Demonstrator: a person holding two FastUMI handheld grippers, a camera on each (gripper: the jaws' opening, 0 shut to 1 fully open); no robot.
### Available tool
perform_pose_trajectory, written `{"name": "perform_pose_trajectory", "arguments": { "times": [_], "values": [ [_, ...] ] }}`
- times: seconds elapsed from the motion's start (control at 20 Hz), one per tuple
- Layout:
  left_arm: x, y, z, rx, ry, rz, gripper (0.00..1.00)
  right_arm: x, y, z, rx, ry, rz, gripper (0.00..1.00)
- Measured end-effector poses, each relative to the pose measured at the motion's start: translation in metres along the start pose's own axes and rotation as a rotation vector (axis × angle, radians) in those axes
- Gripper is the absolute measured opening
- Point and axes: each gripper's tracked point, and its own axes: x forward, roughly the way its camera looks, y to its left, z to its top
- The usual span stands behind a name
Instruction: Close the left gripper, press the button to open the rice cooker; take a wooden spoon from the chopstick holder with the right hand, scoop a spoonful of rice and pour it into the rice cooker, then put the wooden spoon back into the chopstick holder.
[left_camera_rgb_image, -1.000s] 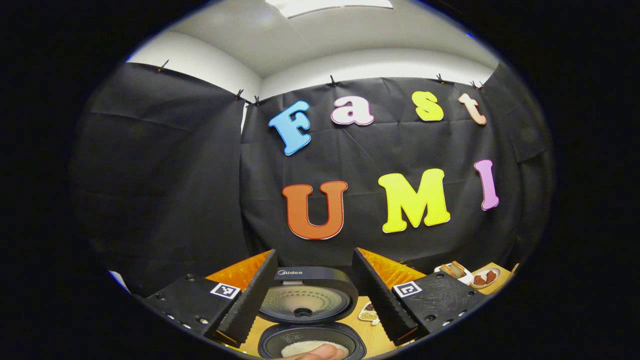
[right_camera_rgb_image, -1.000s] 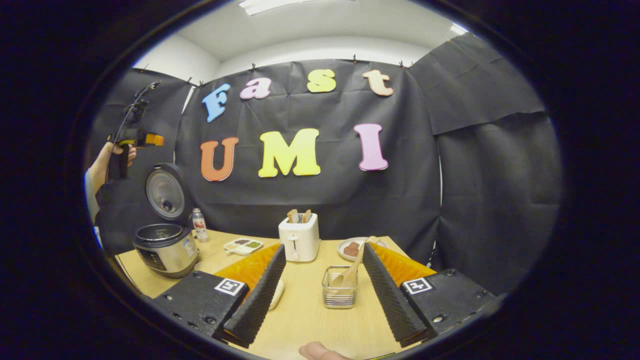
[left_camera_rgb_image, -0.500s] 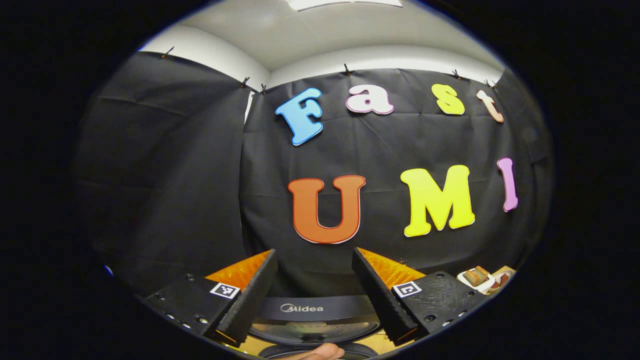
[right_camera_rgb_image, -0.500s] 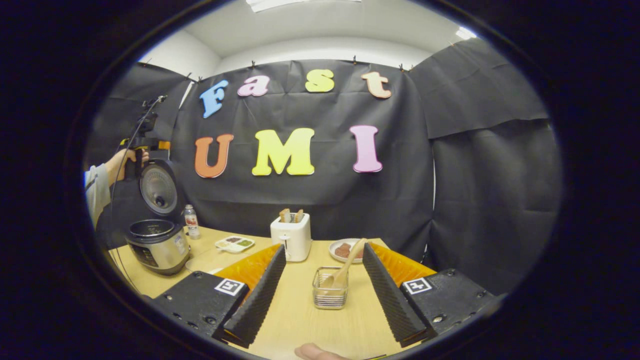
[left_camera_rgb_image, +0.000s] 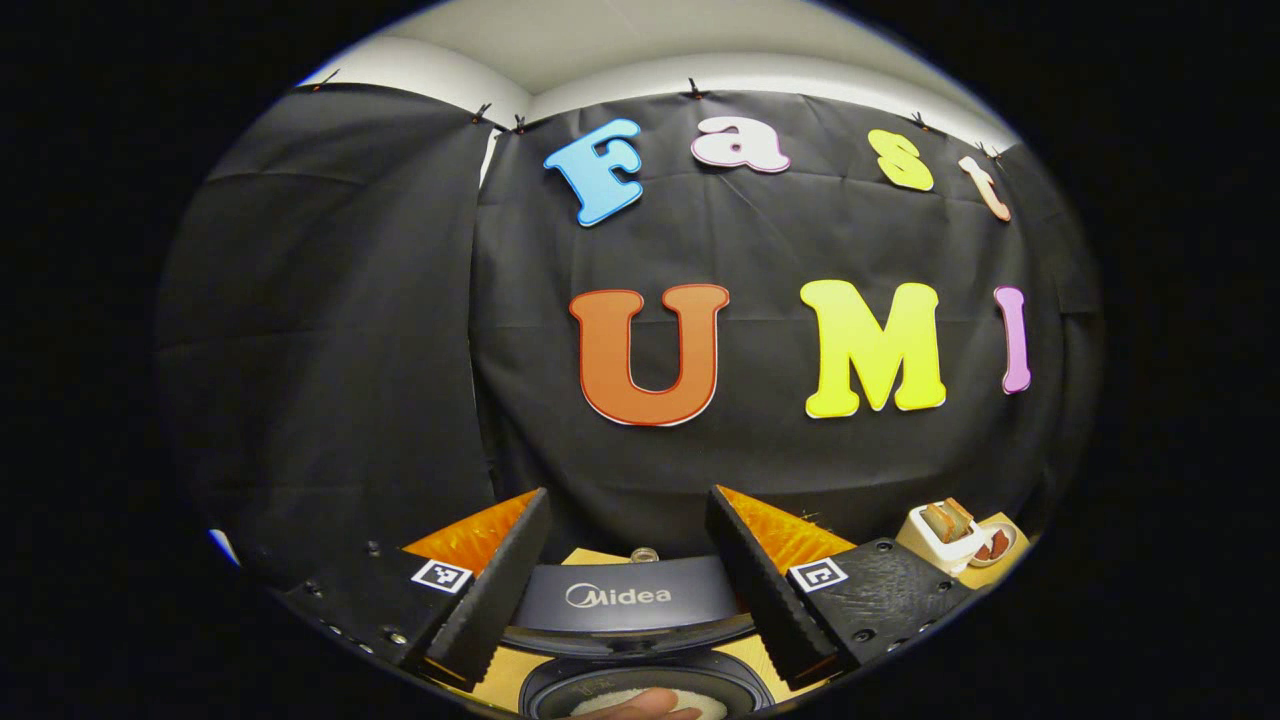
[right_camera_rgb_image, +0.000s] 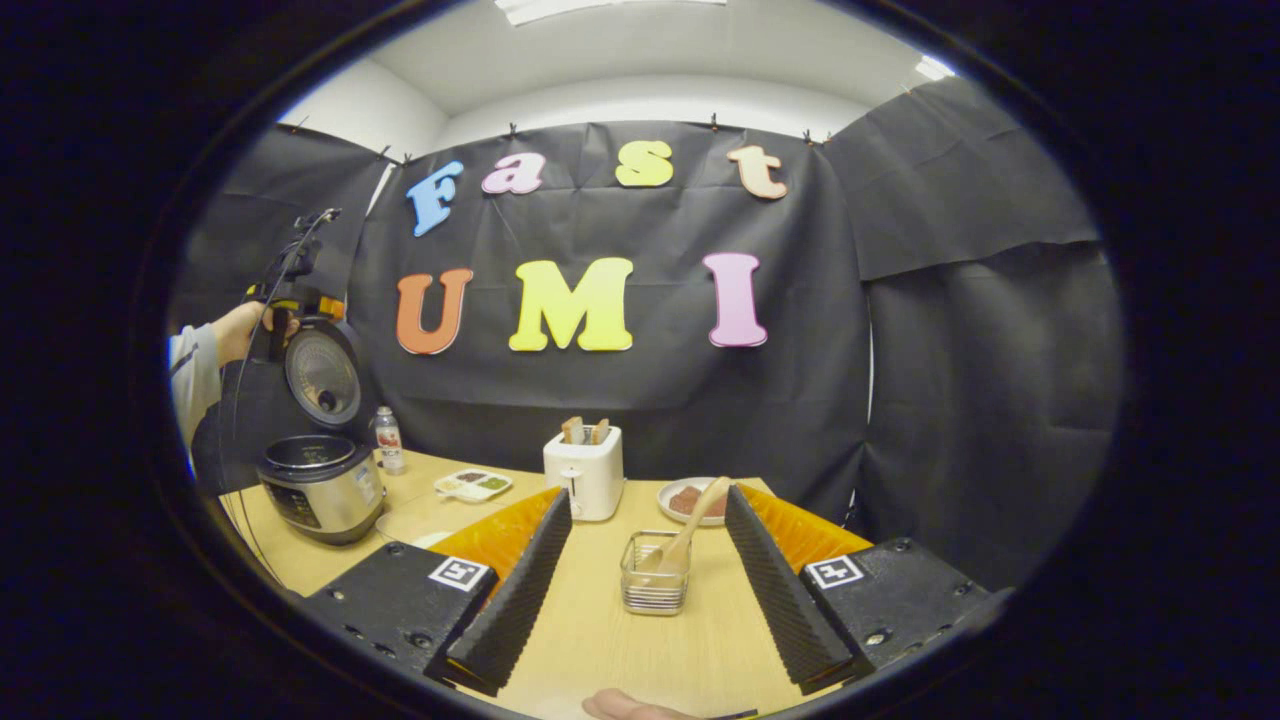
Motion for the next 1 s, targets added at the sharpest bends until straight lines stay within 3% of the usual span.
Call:
{"name": "perform_pose_trajectory", "arguments": {
  "times": [0.1,0.15,0.3,0.35,0.4,0.5,0.55,0.6,0.75,0.85,1.0],
  "values": [
    [-0.013,-0.006,-0.003,0.019,0.002,-0.006,1.00,-0.008,0.000,0.004,0.011,0.001,0.023,0.95],
    [-0.016,-0.006,-0.004,0.027,0.008,-0.008,1.00,-0.011,-0.004,0.006,0.020,-0.003,0.022,1.00],
    [-0.037,-0.011,-0.015,0.023,0.043,-0.012,1.00,-0.021,-0.019,0.014,0.058,-0.024,0.003,1.00],
    [-0.044,-0.013,-0.019,0.020,0.052,-0.015,0.93,-0.025,-0.019,0.012,0.066,-0.023,0.008,1.00],
    [-0.050,-0.015,-0.021,0.014,0.061,-0.018,1.00,-0.029,-0.019,0.012,0.074,-0.026,0.020,0.99],
    [-0.065,-0.019,-0.033,0.010,0.075,-0.012,1.00,-0.039,-0.018,0.012,0.100,-0.043,0.044,0.99],
    [-0.074,-0.024,-0.043,0.013,0.091,-0.017,1.00,-0.042,-0.021,0.014,0.114,-0.054,0.044,0.95],
    [-0.084,-0.030,-0.055,0.020,0.109,-0.028,1.00,-0.046,-0.021,0.012,0.113,-0.056,0.046,1.00],
    [-0.112,-0.039,-0.090,-0.001,0.185,-0.043,1.00,-0.059,-0.015,0.016,0.086,-0.074,0.065,1.00],
    [-0.136,-0.038,-0.110,-0.021,0.196,-0.048,0.99,-0.068,-0.013,0.024,0.070,-0.097,0.069,0.94],
    [-0.150,-0.042,-0.136,-0.015,0.196,-0.060,0.98,-0.079,-0.006,0.033,0.056,-0.119,0.076,0.99]
  ]
}}
